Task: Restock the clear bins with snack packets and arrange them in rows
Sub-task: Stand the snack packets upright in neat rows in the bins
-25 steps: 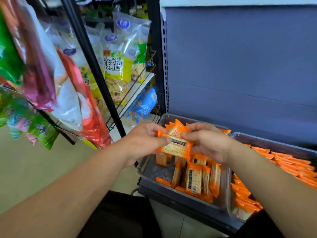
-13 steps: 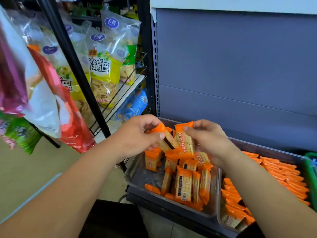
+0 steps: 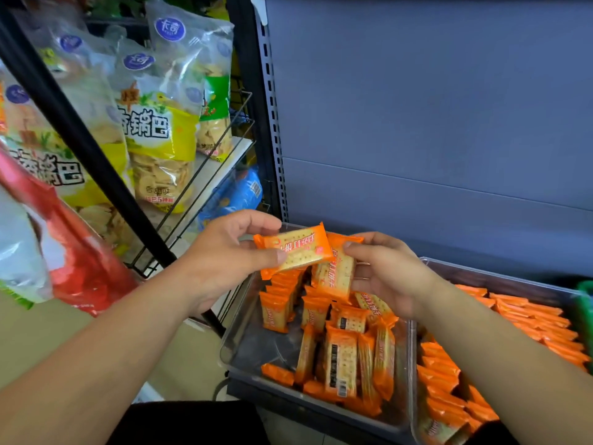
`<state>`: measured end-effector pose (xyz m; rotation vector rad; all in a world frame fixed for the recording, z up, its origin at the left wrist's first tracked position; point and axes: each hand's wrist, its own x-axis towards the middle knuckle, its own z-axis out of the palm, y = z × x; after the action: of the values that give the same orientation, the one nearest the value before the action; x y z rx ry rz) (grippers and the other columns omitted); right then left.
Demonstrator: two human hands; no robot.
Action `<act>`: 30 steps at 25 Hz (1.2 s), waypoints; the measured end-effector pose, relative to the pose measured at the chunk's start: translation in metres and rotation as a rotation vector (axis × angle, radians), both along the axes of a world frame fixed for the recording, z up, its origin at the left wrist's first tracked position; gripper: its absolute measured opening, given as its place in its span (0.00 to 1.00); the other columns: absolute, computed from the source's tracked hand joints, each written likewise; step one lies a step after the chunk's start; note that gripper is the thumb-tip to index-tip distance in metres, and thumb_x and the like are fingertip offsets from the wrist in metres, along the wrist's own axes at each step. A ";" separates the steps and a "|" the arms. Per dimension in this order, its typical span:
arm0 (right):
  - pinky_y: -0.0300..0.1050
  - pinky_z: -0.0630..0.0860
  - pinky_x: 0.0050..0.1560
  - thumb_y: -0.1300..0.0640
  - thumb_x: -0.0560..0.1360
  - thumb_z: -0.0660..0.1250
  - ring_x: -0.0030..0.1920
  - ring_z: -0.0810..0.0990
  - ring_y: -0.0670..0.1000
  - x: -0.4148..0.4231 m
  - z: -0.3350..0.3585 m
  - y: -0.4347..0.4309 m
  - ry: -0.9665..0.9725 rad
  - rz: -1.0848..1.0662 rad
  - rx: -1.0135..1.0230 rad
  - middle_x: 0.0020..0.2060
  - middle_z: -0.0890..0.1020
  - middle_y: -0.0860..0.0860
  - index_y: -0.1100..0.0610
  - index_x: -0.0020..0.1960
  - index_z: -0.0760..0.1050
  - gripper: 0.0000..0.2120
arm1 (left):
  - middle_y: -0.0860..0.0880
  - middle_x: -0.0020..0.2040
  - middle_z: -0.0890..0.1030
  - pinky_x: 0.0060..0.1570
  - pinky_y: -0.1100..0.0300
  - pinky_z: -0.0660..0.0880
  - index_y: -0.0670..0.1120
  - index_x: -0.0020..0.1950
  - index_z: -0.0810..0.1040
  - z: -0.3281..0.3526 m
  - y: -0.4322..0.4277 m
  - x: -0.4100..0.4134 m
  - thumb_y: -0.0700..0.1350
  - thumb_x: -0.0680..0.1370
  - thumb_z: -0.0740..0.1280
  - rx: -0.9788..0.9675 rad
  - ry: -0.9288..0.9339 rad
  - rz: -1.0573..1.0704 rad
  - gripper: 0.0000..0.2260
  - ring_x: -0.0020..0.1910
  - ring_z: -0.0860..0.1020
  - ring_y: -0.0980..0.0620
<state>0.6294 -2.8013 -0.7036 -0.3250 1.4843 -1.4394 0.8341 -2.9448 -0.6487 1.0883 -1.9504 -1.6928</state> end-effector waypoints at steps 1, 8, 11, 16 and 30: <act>0.64 0.83 0.57 0.62 0.81 0.69 0.56 0.86 0.64 0.002 0.002 -0.001 -0.029 -0.005 -0.022 0.55 0.86 0.63 0.59 0.61 0.78 0.09 | 0.52 0.58 0.84 0.45 0.64 0.81 0.51 0.59 0.83 -0.001 0.001 -0.001 0.33 0.73 0.78 0.004 0.006 -0.012 0.19 0.50 0.86 0.55; 0.59 0.83 0.56 0.61 0.83 0.67 0.55 0.87 0.61 0.012 0.011 -0.006 -0.055 0.024 -0.091 0.55 0.87 0.62 0.59 0.63 0.78 0.10 | 0.46 0.47 0.85 0.47 0.51 0.85 0.49 0.51 0.84 -0.018 0.004 -0.004 0.42 0.69 0.83 -0.171 -0.250 -0.160 0.14 0.43 0.83 0.50; 0.60 0.82 0.58 0.53 0.81 0.70 0.55 0.87 0.61 0.021 0.017 -0.004 -0.050 0.131 -0.083 0.56 0.86 0.62 0.60 0.63 0.78 0.14 | 0.47 0.46 0.86 0.50 0.51 0.84 0.49 0.52 0.83 -0.019 0.006 -0.006 0.45 0.69 0.84 -0.219 -0.270 -0.182 0.15 0.45 0.85 0.49; 0.61 0.83 0.58 0.57 0.72 0.78 0.54 0.87 0.59 0.036 0.026 -0.004 0.108 0.204 -0.106 0.52 0.88 0.59 0.60 0.62 0.77 0.21 | 0.51 0.51 0.86 0.55 0.50 0.83 0.52 0.58 0.81 -0.018 0.010 -0.002 0.43 0.68 0.84 -0.236 -0.230 -0.221 0.22 0.50 0.85 0.53; 0.52 0.85 0.52 0.55 0.71 0.81 0.48 0.86 0.50 0.062 0.000 -0.031 0.591 0.543 0.127 0.46 0.88 0.51 0.53 0.51 0.85 0.10 | 0.50 0.57 0.83 0.61 0.55 0.81 0.47 0.69 0.79 -0.053 0.009 0.055 0.36 0.75 0.77 -0.141 -0.368 -0.236 0.23 0.54 0.83 0.50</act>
<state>0.6916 -2.8328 -0.7037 -1.0528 1.7541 -0.8364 0.8889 -2.9360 -0.7014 1.2255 -2.4720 -1.5170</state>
